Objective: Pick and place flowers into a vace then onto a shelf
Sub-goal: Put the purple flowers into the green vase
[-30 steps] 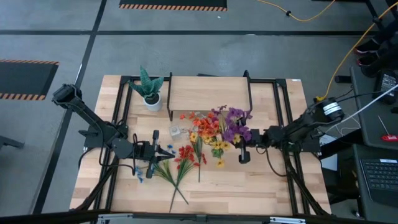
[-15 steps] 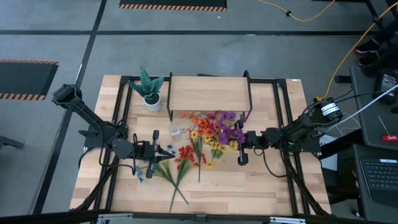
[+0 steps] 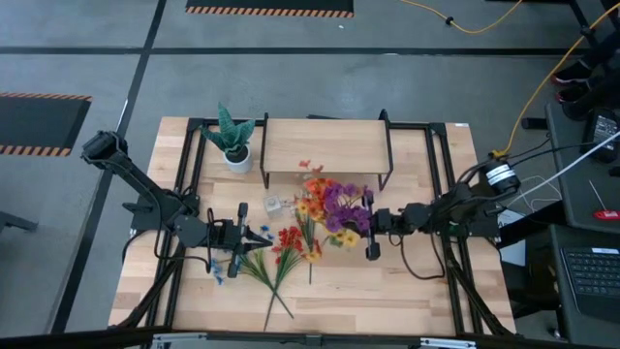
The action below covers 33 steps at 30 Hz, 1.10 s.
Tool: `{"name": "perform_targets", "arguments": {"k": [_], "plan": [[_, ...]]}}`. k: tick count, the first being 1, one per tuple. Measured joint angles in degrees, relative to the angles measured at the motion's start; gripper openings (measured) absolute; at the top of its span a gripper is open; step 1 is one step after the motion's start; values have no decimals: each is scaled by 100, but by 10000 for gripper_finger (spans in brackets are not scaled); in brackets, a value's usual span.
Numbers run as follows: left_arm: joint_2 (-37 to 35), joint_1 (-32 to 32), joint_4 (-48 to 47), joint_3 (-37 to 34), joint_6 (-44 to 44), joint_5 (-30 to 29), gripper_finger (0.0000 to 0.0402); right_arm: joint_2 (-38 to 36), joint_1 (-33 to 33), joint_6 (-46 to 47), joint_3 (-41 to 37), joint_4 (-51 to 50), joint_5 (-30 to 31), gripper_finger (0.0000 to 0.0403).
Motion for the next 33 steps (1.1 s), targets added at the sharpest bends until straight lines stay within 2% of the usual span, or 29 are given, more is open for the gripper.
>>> {"name": "perform_targets", "arguments": {"k": [6, 18, 26, 33], "plan": [[1, -2, 0, 0, -1, 0, 4, 366, 0, 33, 0, 144, -39, 3], [-1, -1, 0, 0, -1, 0, 4, 380, 9, 162, 2, -226, -57, 39], [-1, 0, 0, 0, -1, 0, 4, 380, 11, 144, 2, -275, -48, 48], [0, 0, 0, 0, -1, 1, 4, 380, 30, 151, 2, -262, -42, 97]]}}
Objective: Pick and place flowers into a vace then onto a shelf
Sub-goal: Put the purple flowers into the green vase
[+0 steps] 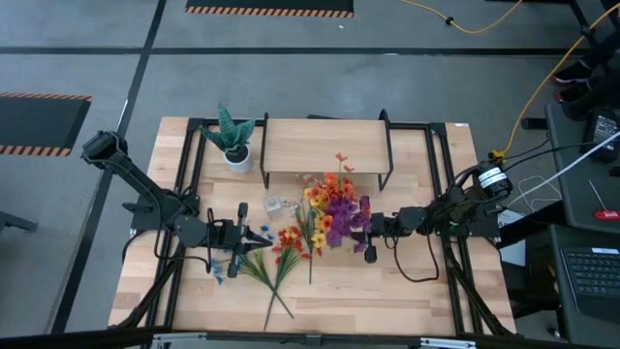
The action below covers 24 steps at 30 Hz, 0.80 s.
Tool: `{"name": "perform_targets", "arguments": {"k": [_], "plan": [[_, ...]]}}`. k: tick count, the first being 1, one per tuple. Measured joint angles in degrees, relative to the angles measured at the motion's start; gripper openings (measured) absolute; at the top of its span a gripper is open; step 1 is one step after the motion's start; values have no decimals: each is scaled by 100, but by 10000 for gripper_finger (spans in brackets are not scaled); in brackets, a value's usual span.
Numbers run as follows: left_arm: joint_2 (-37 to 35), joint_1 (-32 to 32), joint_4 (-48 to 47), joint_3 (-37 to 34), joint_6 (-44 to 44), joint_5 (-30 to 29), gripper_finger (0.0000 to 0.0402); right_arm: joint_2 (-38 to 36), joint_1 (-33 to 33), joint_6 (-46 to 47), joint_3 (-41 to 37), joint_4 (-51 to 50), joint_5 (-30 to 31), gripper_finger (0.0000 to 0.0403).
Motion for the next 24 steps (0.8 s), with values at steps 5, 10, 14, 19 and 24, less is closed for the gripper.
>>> {"name": "perform_targets", "arguments": {"k": [5, 10, 14, 19, 24], "plan": [[-1, -2, 0, 0, 2, -1, 4, -50, 132, -44, -2, 12, 7, 146], [0, -2, 0, 0, 0, 1, 4, -260, 262, -353, -2, -19, 68, 180], [-1, -2, 0, 0, 0, 2, 4, -396, 298, -389, -4, -264, 111, 192], [-1, -2, -2, 0, 0, 1, 4, -407, 296, -162, -7, -442, 112, 194], [-1, -2, -2, 0, 0, 3, 4, -409, 296, -144, 20, -429, 113, 194]]}}
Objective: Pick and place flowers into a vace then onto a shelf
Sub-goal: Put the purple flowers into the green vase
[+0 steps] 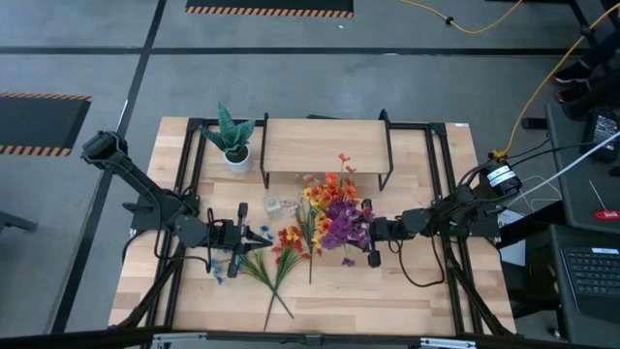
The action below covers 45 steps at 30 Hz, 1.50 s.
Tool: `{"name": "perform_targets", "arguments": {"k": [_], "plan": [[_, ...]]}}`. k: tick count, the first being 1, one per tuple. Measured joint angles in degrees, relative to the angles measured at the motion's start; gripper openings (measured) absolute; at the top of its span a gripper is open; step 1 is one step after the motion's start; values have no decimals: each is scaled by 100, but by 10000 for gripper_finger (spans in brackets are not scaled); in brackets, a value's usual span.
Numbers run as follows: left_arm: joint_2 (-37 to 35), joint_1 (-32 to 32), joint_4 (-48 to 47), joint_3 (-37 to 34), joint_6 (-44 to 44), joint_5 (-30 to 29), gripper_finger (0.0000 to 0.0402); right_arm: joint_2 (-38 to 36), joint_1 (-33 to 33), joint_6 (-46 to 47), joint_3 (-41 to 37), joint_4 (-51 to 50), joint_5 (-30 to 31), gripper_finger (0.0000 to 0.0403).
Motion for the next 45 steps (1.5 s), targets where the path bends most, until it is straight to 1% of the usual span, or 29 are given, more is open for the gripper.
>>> {"name": "perform_targets", "arguments": {"k": [3, 5, 8, 10, 14, 21, 24, 29, 31, 35, 40, 45], "plan": [[0, 0, 2, 0, 0, -2, 4, -2, 0, -5, 152, -90, -2, 194], [1, 0, 1, 0, 0, -2, 4, -2, 0, -31, 295, -370, -3, 193], [0, 0, 0, 0, 0, 5, 4, -2, -2, -200, 518, -903, 12, 184], [2, 0, 0, 0, 0, 15, 4, -2, -2, -291, 580, -1071, 132, 173], [1, 0, 0, 0, 0, 15, 4, -38, -2, -310, 590, -1079, 219, 152], [1, 0, 0, 0, 0, 15, 4, -72, -2, -312, 590, -1060, 234, 128], [2, 0, 0, 0, 0, 16, 4, -72, -2, -313, 590, -1081, 237, 102], [0, 0, -2, 0, 0, 17, 4, -72, -2, -210, 590, -1084, 239, 28], [1, 0, 0, 0, 0, 15, 4, -72, -2, -185, 590, -1094, 239, 13], [2, 0, 0, 0, 0, 17, 4, -72, -2, -130, 594, -1204, 239, 22], [1, 0, 0, 0, 0, 17, 4, -79, -45, 35, 599, -1476, 239, 9], [0, 0, -2, 0, 0, 17, 4, -80, -59, 48, 600, -1593, 237, 14]]}}
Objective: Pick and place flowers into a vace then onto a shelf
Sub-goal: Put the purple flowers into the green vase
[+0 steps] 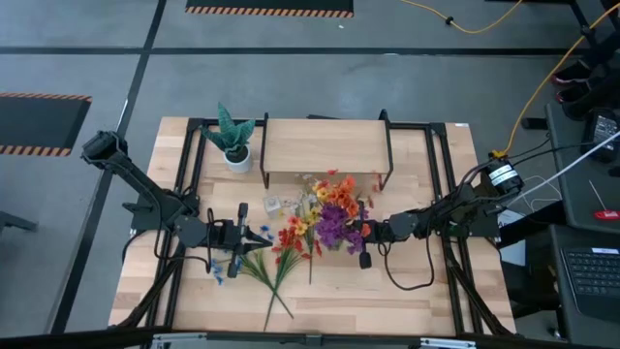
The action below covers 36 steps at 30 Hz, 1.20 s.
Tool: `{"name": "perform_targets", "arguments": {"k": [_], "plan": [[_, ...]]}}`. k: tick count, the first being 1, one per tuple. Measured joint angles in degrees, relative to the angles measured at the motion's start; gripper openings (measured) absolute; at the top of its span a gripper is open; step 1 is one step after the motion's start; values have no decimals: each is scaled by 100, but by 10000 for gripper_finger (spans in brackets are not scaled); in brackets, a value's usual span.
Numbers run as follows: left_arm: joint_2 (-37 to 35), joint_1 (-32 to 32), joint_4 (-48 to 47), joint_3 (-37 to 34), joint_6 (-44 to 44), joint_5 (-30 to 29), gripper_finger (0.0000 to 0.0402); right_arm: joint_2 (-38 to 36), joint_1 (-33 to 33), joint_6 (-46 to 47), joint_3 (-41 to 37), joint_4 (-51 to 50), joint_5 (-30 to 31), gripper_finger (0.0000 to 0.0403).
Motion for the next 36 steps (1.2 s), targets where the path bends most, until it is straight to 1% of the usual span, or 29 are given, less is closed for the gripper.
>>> {"name": "perform_targets", "arguments": {"k": [6, 9, 17, 23, 36], "plan": [[1, 0, -2, 0, 0, 0, 4, -9, 0, 70, 10, -176, 0, 8], [1, 0, -2, 0, 0, 0, 4, -7, 0, 70, 10, -195, 0, 11], [0, 0, -2, 0, 0, 0, 4, 10, 0, 68, -10, -24, -1, 57], [0, 0, -4, 0, 0, 2, 4, 10, 2, 70, -10, -167, -2, 83], [2, 0, -2, 0, 0, 0, 4, 21, 9, -366, -16, 302, 2, 87]]}}
